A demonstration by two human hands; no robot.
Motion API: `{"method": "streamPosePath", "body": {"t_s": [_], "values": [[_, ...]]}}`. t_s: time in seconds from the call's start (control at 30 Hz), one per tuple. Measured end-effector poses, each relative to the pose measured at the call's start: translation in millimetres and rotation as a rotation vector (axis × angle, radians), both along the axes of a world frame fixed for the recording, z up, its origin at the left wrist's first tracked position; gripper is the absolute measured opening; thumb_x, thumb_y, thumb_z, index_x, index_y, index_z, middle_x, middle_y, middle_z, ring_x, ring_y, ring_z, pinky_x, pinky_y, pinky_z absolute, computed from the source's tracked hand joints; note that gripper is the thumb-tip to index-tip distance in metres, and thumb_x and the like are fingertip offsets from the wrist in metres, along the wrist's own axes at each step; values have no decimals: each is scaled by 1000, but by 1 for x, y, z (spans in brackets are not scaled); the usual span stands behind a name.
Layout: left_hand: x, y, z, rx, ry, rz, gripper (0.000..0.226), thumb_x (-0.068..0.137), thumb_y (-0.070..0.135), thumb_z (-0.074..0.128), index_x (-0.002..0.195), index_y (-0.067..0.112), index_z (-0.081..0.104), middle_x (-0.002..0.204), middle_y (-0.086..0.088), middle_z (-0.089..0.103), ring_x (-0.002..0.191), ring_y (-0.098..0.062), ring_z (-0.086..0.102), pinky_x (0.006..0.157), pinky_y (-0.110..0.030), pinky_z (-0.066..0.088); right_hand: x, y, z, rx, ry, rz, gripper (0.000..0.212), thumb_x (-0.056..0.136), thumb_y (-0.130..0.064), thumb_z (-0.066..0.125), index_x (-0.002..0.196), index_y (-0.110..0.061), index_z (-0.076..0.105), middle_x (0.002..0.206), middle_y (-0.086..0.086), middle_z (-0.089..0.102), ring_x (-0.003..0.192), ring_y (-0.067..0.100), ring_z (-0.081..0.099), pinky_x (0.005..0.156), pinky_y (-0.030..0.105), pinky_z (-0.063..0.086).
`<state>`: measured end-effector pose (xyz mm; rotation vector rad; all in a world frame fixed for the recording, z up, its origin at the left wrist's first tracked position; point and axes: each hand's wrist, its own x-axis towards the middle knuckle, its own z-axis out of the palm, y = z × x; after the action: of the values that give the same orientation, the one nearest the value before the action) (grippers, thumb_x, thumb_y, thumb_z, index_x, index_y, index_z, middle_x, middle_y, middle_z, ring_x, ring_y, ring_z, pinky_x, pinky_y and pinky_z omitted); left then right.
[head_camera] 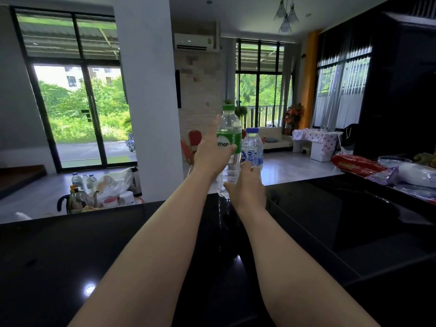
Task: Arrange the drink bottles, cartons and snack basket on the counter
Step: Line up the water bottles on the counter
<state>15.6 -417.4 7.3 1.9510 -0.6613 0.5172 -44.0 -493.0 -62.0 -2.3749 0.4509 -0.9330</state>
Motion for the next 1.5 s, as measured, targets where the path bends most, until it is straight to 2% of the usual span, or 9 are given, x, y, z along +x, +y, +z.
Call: {"method": "streamPosePath", "body": {"t_s": [0.1, 0.2, 0.27, 0.37, 0.57, 0.87, 1.2, 1.37, 1.5], "values": [[-3, 6, -5, 7, 96, -38, 90, 89, 36, 63, 153, 31, 0, 145, -11, 46, 127, -31, 50, 105, -51, 40, -5, 0, 1, 24, -11, 6, 63, 90, -27, 66, 141, -12, 31, 139, 12, 41, 114, 30, 54, 83, 38, 49], [-17, 28, -10, 57, 89, -11, 77, 92, 44, 56, 152, 24, 12, 144, -16, 46, 132, -33, 44, 107, -51, 38, -20, 6, 2, 29, -70, 6, 58, 90, -32, 63, 138, -13, 35, 135, 10, 46, 114, 29, 53, 78, 35, 45], [-31, 48, -14, 95, 42, 34, 67, 96, 40, 51, 152, 20, 19, 148, -11, 42, 136, -28, 39, 110, -43, 33, -32, 13, 4, 6, -97, 11, 56, 91, -40, 59, 137, -16, 38, 131, 9, 49, 115, 27, 51, 78, 34, 44], [-57, 87, -19, 175, -33, 104, 50, 99, 35, 46, 145, 18, 36, 145, -9, 46, 133, -26, 41, 104, -35, 32, -52, 34, 5, -68, -69, 104, 58, 94, -48, 49, 142, -20, 35, 138, 4, 48, 123, 24, 46, 91, 40, 46], [-117, 176, -25, 315, -51, 242, 51, 99, 38, 44, 145, 18, 37, 149, -8, 40, 133, -27, 41, 109, -41, 34, -95, 104, 2, -160, -1, 253, 66, 96, -51, 43, 151, -16, 28, 153, 5, 35, 140, 25, 32, 109, 42, 34], [-190, 308, -25, 275, -115, 408, 47, 99, 36, 45, 142, 18, 39, 146, -4, 42, 135, -23, 37, 101, -33, 34, -137, 242, 12, -152, -1, 465, 65, 95, -51, 46, 148, -18, 32, 149, 4, 41, 135, 25, 38, 106, 41, 36], [-223, 450, 1, 194, -339, 735, 49, 96, 26, 50, 142, 13, 39, 144, -10, 40, 134, -27, 36, 108, -43, 37, -139, 393, 15, -85, 16, 647, 65, 91, -55, 53, 143, -20, 37, 144, 5, 45, 130, 28, 45, 95, 41, 43], [-206, 504, 16, 110, -275, 780, 56, 93, 24, 55, 144, 14, 34, 146, -11, 37, 132, -27, 38, 104, -41, 39, -124, 445, 15, -22, 62, 766, 65, 89, -54, 58, 140, -22, 35, 133, 5, 54, 118, 27, 54, 88, 41, 48], [-184, 527, 25, 37, -148, 755, 67, 93, 32, 57, 149, 17, 25, 147, -13, 34, 133, -29, 38, 102, -43, 38, -108, 469, 16, 16, 126, 824, 76, 87, -55, 60, 147, -20, 28, 145, 6, 45, 127, 29, 48, 97, 45, 46]]}}
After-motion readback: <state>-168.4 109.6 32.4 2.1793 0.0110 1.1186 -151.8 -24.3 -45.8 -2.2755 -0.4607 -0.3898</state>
